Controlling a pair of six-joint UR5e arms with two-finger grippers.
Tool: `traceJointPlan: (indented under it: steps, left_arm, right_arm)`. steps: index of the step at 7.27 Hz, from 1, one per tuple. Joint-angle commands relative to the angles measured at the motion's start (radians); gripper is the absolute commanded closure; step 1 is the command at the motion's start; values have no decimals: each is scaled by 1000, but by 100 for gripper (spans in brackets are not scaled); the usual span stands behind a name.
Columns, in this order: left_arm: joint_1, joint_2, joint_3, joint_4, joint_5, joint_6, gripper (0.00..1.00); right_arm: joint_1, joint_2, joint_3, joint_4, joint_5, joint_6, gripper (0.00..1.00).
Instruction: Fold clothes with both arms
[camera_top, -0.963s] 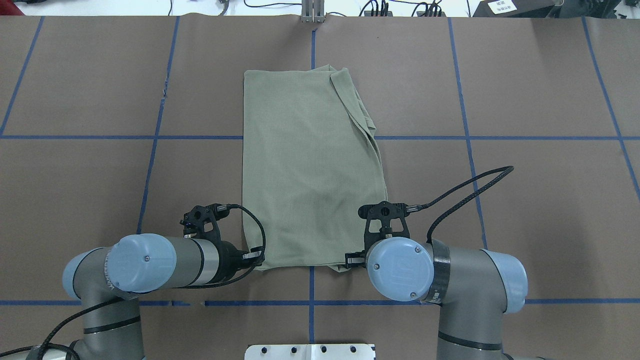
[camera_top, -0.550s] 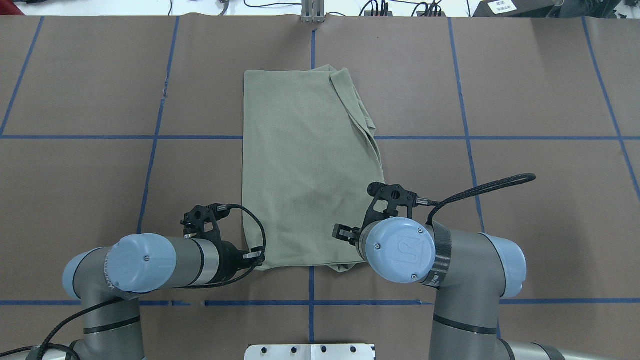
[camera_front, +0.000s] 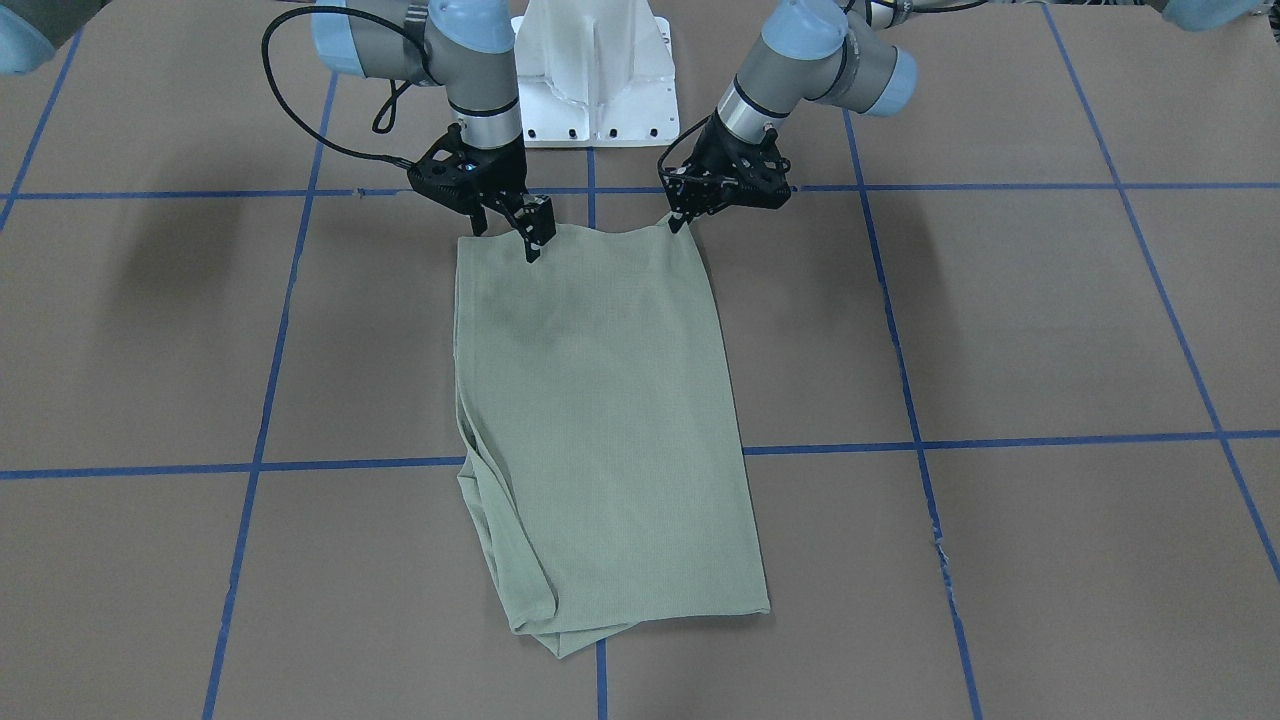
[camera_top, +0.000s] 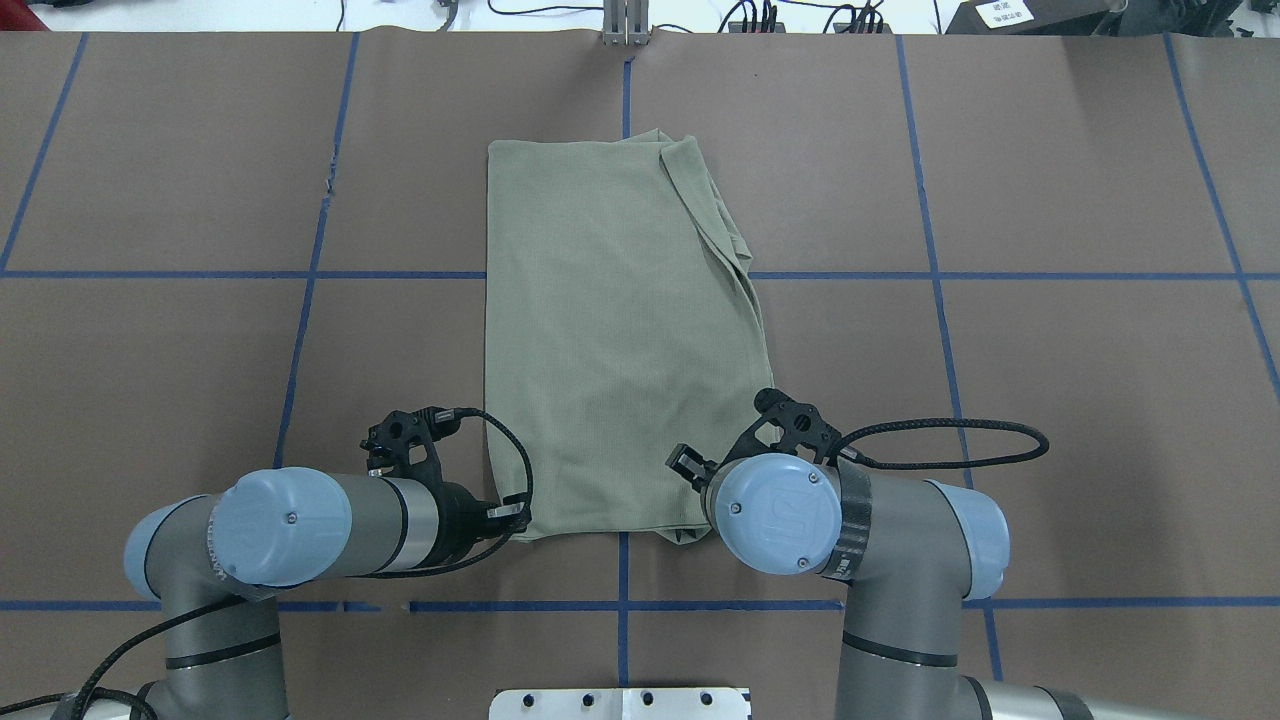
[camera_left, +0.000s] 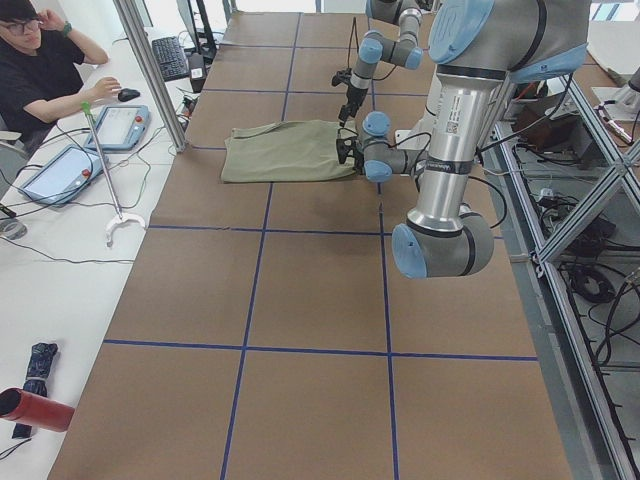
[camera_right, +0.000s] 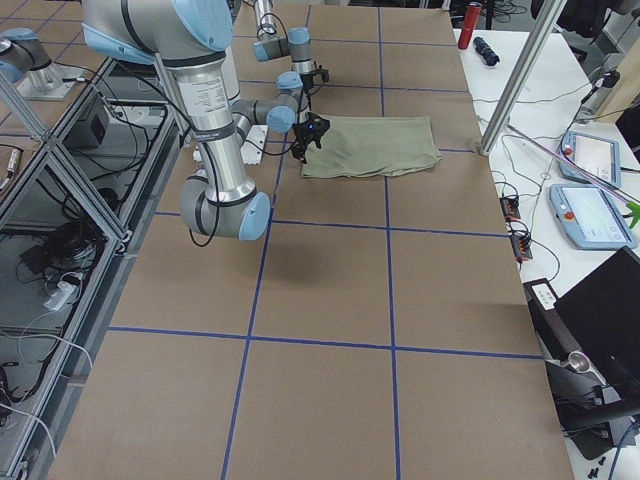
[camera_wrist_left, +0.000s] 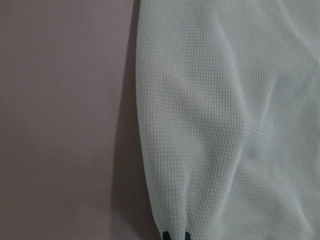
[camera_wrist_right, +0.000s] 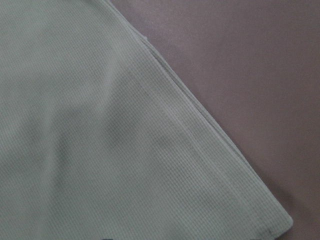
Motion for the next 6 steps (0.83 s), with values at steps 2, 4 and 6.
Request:
traceJointPlan:
  steps: [2, 4, 6]
  left_arm:
    - [0, 0, 1, 0, 0, 0, 100]
    - [0, 0, 3, -1, 0, -2, 100]
    - [0, 0, 6, 0, 0, 0, 100]
  right_arm:
    - [-25, 6, -35, 15, -3, 25, 12]
    - [-33, 10, -36, 15, -23, 40, 68]
    - [-33, 26, -33, 15, -22, 32, 100]
